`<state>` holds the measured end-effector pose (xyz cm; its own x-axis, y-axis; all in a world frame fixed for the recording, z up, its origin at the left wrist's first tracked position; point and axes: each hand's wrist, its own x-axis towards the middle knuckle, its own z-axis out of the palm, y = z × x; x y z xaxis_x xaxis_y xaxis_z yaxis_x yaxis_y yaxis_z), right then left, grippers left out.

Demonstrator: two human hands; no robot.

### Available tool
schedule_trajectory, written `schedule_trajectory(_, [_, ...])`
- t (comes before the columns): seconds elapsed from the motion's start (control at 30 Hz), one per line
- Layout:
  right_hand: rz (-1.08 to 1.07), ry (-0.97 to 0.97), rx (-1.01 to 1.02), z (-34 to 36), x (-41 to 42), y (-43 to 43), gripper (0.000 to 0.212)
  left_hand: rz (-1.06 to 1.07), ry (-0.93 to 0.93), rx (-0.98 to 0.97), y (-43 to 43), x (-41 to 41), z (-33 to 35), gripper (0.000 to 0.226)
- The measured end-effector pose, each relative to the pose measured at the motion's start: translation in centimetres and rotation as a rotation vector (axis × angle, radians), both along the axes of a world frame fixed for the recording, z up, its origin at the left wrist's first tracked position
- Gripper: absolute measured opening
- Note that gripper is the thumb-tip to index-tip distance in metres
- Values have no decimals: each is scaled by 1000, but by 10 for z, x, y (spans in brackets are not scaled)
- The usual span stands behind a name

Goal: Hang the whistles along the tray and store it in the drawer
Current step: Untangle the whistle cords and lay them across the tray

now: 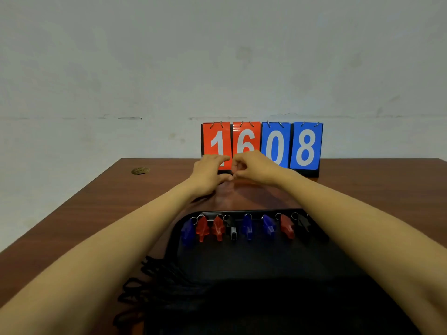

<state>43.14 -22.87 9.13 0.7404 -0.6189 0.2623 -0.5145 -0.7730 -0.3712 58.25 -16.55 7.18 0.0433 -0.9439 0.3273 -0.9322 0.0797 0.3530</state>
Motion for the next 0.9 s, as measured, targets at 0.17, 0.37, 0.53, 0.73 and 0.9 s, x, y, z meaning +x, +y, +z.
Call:
schedule_trajectory(0.17, [-29,-173,-56,22,-18,10,11,-53,245,2,9,-20,14,21])
schedule_trajectory(0.37, [-164,-183,-254,39,-36,14,19,-44,322,-20,23,-26,32,25])
schedule_trajectory(0.53, [-312,-254,-342,56,-52,20,23,25,297,-59,41,-19,49,25])
schedule_trajectory(0.73, [-463,-367,-335,80,-86,36,22,113,230,-191,77,-15,71,33])
schedule_trajectory(0.9, [-560,-404,-261,88,-121,54,21,156,213,-168,109,-2,78,32])
